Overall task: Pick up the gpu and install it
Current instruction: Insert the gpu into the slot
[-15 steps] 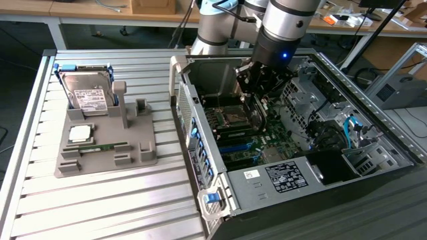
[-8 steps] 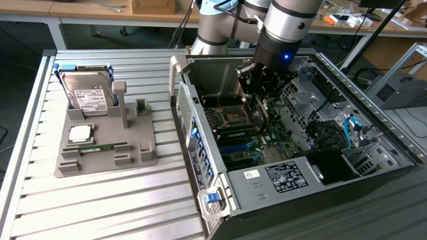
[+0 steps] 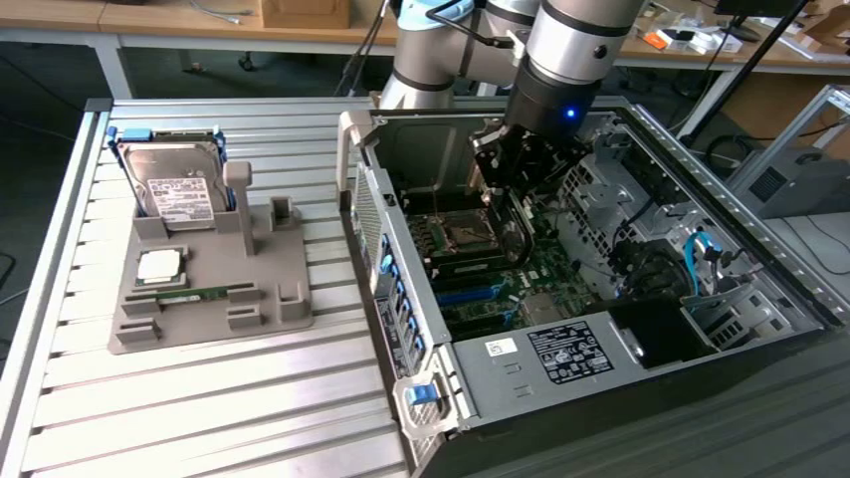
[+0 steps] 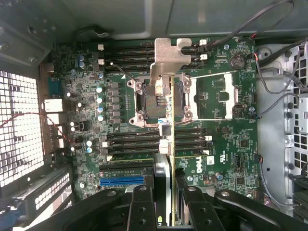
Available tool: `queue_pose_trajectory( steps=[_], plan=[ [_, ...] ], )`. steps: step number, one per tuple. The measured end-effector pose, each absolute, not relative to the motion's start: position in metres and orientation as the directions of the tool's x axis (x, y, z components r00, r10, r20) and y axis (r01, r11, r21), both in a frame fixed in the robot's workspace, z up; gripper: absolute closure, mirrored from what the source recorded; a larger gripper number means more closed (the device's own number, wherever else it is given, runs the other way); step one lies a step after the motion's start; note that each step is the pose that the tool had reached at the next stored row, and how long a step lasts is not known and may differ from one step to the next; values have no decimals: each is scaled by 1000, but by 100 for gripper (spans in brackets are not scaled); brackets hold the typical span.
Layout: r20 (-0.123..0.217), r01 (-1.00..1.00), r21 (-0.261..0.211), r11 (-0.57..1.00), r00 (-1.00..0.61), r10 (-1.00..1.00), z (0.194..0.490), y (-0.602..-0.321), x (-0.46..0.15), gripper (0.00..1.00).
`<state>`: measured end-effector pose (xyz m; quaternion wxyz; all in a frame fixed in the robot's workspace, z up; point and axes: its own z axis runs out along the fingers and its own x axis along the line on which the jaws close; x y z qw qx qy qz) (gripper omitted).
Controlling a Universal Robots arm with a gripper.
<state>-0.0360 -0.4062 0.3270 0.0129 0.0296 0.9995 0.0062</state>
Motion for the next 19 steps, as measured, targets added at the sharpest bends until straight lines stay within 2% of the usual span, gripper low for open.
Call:
queue_pose_trajectory(
  steps=[8,19],
  plan=[
    [-25,54,13,998,-998,54,327,-406,-36,73],
    [-25,-52,13,999,-998,-52,327,-406,-36,73]
  ],
)
